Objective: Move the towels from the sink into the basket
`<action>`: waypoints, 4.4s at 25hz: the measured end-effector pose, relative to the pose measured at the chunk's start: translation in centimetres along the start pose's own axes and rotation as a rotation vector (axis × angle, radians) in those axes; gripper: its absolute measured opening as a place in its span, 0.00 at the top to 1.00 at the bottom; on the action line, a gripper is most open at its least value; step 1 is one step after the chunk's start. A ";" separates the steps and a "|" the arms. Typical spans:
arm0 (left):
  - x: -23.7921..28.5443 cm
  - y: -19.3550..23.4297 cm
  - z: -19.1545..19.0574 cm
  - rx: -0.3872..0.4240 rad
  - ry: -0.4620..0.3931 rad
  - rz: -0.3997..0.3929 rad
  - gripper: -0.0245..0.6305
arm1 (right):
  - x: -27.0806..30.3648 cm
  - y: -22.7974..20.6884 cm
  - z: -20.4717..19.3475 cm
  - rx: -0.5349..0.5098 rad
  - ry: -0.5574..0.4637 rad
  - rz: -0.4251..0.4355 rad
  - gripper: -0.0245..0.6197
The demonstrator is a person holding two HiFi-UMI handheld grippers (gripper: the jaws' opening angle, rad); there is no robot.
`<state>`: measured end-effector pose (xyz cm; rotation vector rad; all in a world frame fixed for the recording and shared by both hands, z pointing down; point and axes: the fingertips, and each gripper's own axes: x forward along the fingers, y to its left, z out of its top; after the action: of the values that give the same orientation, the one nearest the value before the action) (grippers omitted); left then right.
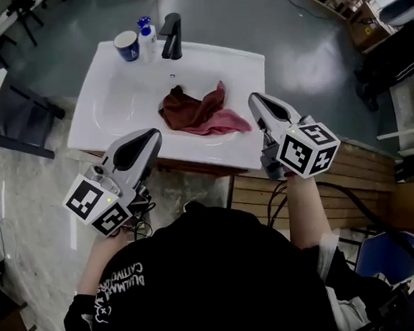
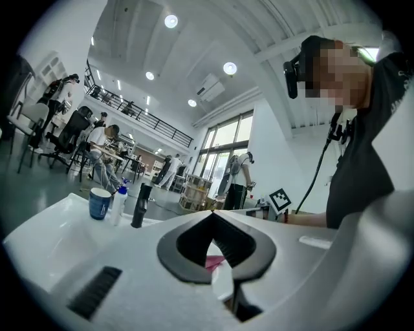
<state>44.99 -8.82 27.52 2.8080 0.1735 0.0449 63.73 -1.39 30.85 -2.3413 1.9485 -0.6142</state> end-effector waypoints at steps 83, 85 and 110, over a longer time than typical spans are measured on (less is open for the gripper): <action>-35.6 -7.4 -2.5 -0.015 -0.141 0.323 0.96 | -8.0 33.1 0.1 -0.136 -0.178 0.174 0.93; -37.0 -7.7 -3.0 -0.009 -0.134 0.334 0.96 | -8.2 35.2 -0.4 -0.149 -0.179 0.207 0.93; -49.4 -6.0 -7.2 -0.117 -0.220 0.570 0.96 | -2.3 54.2 -12.4 -0.262 0.110 0.617 0.93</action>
<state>-5.07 -7.07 31.89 2.6266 -0.6567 -0.1181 8.62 -8.05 26.76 -1.6678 2.7519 -0.4600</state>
